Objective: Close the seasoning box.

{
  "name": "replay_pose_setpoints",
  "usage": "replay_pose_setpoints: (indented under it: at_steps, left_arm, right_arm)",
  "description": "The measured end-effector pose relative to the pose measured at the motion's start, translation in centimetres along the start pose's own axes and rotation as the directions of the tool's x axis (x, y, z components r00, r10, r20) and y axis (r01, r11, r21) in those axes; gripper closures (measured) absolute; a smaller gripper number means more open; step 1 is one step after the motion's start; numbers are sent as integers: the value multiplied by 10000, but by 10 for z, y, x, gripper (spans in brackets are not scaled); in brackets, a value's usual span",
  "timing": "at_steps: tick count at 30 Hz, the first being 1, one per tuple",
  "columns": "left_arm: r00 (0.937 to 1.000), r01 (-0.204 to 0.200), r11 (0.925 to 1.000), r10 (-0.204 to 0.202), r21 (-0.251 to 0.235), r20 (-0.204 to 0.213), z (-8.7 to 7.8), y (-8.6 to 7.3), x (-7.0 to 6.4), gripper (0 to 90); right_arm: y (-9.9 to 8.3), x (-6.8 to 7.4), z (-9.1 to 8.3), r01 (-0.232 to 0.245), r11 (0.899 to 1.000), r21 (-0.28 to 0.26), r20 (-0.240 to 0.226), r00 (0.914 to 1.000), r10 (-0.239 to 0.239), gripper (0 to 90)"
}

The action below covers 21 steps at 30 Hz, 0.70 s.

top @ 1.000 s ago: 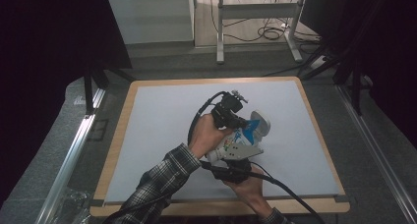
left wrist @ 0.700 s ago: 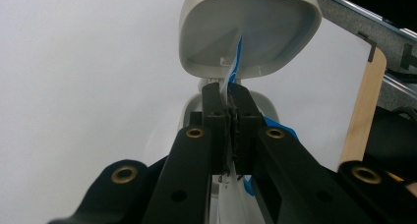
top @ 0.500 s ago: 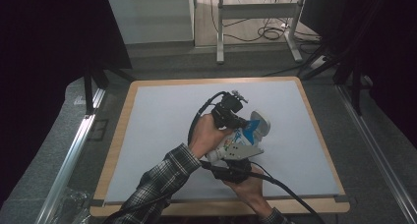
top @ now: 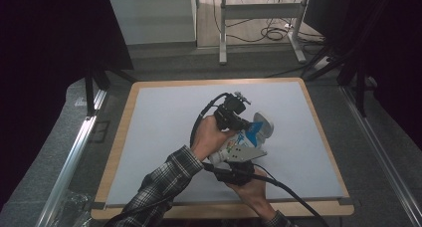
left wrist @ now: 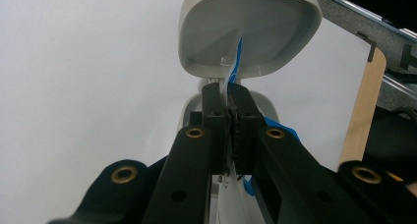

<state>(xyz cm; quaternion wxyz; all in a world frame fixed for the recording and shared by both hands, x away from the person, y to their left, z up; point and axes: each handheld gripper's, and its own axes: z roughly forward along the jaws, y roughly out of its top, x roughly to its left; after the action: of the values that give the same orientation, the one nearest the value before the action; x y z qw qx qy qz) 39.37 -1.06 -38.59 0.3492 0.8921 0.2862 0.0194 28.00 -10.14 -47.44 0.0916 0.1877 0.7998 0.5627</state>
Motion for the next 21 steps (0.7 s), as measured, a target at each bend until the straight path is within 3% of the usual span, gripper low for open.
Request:
replay_pose_setpoints:
  at_steps: [21]
  left_arm:
    - [10000,31,10000,-31,-5,21,0,0,0,876]
  right_arm:
    - [1,1,-1,2,10000,-70,15,10000,-2,646]
